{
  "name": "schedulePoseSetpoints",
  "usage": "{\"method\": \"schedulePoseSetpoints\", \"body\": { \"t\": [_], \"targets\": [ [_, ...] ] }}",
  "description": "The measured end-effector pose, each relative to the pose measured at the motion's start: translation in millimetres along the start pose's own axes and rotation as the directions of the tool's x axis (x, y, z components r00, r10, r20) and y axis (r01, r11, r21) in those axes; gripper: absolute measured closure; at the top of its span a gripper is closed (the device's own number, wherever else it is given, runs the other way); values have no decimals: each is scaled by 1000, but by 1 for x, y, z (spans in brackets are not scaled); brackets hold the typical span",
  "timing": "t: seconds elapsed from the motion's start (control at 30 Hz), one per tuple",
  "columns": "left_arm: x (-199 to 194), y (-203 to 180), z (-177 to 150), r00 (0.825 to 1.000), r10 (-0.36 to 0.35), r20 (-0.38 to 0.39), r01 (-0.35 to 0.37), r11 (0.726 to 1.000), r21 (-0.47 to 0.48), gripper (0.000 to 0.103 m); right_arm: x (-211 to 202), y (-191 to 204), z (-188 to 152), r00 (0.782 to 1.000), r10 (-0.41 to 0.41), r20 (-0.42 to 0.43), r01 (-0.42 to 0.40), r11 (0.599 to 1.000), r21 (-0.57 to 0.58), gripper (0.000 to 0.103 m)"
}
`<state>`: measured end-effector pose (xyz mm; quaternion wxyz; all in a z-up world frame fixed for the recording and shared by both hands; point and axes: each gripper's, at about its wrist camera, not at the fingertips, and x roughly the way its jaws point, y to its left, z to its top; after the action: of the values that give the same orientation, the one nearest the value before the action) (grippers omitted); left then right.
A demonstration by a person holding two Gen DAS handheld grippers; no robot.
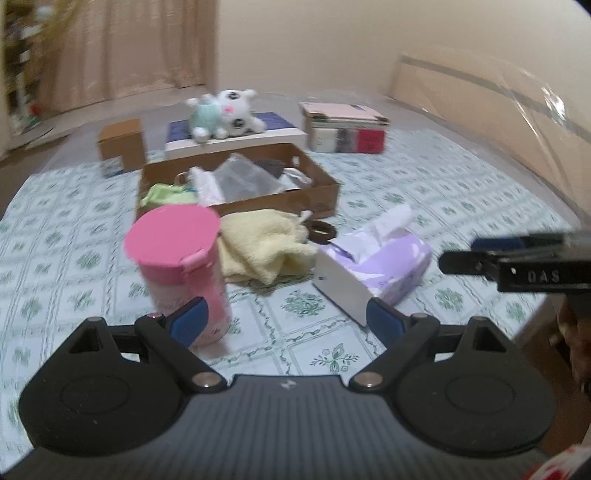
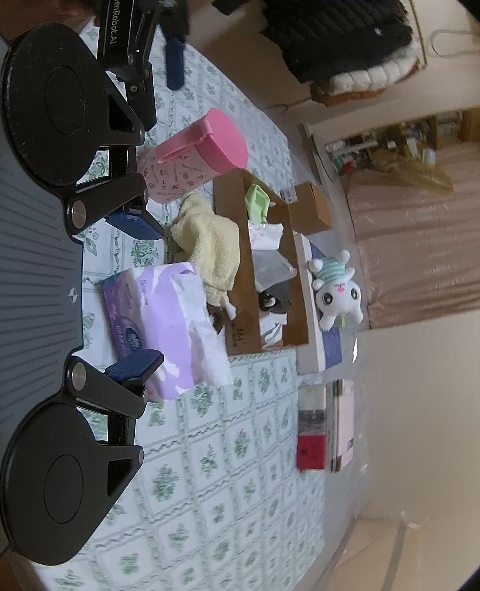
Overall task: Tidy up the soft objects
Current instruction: 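Move both tools back to the yellow towel and tissue pack, then reach the left tool toward the yellow towel while the right tool approaches the brown hair tie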
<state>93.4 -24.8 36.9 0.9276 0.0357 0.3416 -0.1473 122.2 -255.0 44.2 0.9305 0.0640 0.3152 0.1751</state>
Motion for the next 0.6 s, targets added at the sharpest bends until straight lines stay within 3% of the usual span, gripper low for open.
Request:
{"method": "schedulePoseSetpoints", "body": {
  "t": [0.13, 0.23, 0.37, 0.6],
  "targets": [
    [9, -3, 16, 998, -52, -19, 54, 989, 137, 12, 7, -4, 14, 999, 38, -9, -39, 994, -102, 37],
    [17, -4, 28, 997, -74, -37, 82, 961, 266, 12, 14, -7, 25, 998, 60, -22, -63, 977, -201, 37],
    [29, -1, 47, 995, -72, -74, 98, 891, 443, 12, 28, -17, 42, 994, 93, -60, -107, 944, -313, 37],
    [65, 3, 89, 976, -85, -198, 196, 730, 654, 13, 64, -30, 76, 979, 114, -171, -183, 866, -466, 37]
  ]
}}
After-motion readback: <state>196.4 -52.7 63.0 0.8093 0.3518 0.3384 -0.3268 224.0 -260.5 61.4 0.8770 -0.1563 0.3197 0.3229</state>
